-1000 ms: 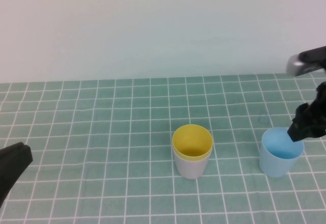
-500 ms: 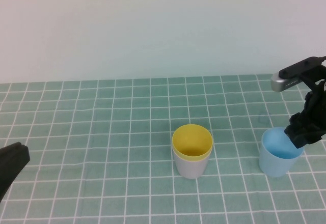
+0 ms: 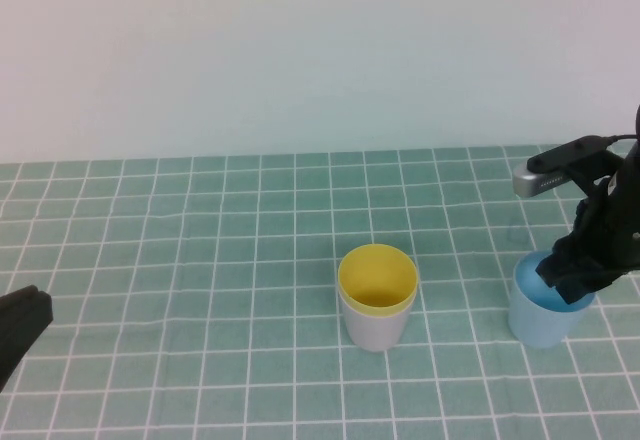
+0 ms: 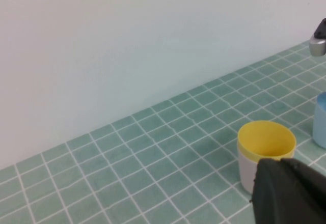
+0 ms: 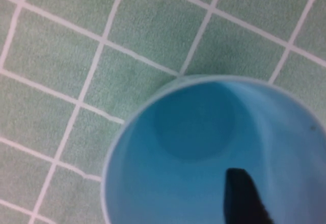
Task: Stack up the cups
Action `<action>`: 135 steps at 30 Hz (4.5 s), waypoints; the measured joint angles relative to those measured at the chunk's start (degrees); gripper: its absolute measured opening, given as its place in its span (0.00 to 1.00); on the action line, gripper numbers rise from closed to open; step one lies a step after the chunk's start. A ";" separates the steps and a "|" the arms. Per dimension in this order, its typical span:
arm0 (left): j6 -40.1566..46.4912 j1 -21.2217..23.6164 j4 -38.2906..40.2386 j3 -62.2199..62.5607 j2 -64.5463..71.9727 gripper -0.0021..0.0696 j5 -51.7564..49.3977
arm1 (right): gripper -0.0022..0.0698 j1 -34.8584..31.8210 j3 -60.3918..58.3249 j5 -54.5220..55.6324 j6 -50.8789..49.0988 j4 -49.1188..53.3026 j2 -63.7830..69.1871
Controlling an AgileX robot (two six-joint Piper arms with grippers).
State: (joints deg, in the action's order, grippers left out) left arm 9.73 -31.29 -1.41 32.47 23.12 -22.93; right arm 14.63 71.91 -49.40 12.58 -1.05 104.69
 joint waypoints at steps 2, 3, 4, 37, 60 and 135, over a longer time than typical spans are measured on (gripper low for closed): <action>0.00 0.00 -0.26 0.00 0.00 0.03 -0.36 | 0.37 0.00 0.00 0.00 0.00 -0.07 0.55; 0.00 0.00 -0.35 0.00 0.00 0.03 -0.50 | 0.32 0.00 0.00 0.00 0.00 -0.07 0.60; 0.00 0.00 -0.35 0.00 0.00 0.03 -0.64 | 0.24 0.00 0.11 0.00 0.00 -0.07 0.75; -9.73 18.41 -0.66 -8.27 -7.46 0.03 8.90 | 0.07 21.30 39.39 -21.44 -5.66 -0.47 9.09; -9.73 22.24 -0.21 -19.07 -23.85 0.03 23.70 | 0.06 21.44 39.58 -21.44 -8.27 0.50 9.53; -4.34 35.69 11.67 -32.50 -23.64 0.03 3.43 | 0.03 21.44 36.92 -21.46 -5.92 3.09 -26.86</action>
State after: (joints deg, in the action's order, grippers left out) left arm 5.39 4.40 10.26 -0.04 -0.52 -19.50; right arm 36.07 108.84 -70.87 6.66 2.03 77.83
